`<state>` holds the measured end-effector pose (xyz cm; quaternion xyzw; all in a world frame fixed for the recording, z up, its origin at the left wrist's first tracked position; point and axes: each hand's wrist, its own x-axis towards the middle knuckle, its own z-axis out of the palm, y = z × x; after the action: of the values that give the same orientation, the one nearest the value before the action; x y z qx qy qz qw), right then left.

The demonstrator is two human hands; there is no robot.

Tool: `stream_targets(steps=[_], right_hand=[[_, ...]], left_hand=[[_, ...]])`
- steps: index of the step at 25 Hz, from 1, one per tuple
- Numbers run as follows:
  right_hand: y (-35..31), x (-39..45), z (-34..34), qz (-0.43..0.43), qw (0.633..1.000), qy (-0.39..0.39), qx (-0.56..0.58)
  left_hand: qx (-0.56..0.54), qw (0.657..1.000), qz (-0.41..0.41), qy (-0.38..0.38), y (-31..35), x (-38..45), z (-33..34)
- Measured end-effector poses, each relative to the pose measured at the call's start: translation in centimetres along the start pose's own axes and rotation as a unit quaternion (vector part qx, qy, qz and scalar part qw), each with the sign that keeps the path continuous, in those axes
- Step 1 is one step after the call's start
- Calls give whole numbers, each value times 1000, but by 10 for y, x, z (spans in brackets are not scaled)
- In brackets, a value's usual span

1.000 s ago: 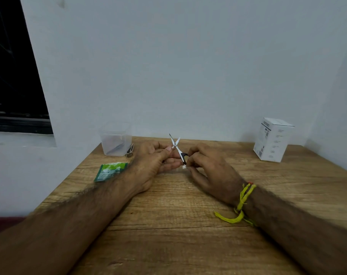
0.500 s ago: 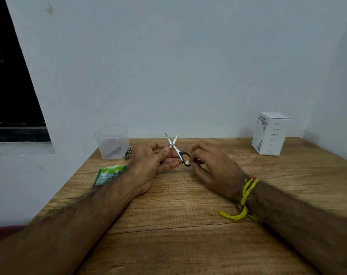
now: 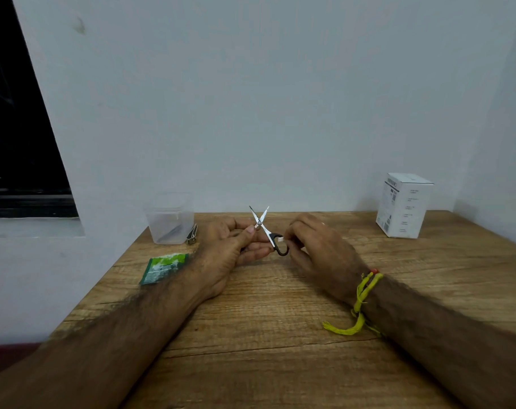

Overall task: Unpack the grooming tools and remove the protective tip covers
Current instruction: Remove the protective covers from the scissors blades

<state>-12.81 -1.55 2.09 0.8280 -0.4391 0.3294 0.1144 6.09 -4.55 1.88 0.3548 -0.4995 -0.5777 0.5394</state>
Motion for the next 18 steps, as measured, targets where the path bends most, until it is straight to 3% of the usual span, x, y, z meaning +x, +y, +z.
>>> stream_targets(steps=[7,18], right_hand=[[-7,5,5,9,999,36,36],[-9,2,0,29,999,1,17]], left_hand=[[12,1000,3,-21,-2,0,0],[28,999,20,-21,-4,1,0]])
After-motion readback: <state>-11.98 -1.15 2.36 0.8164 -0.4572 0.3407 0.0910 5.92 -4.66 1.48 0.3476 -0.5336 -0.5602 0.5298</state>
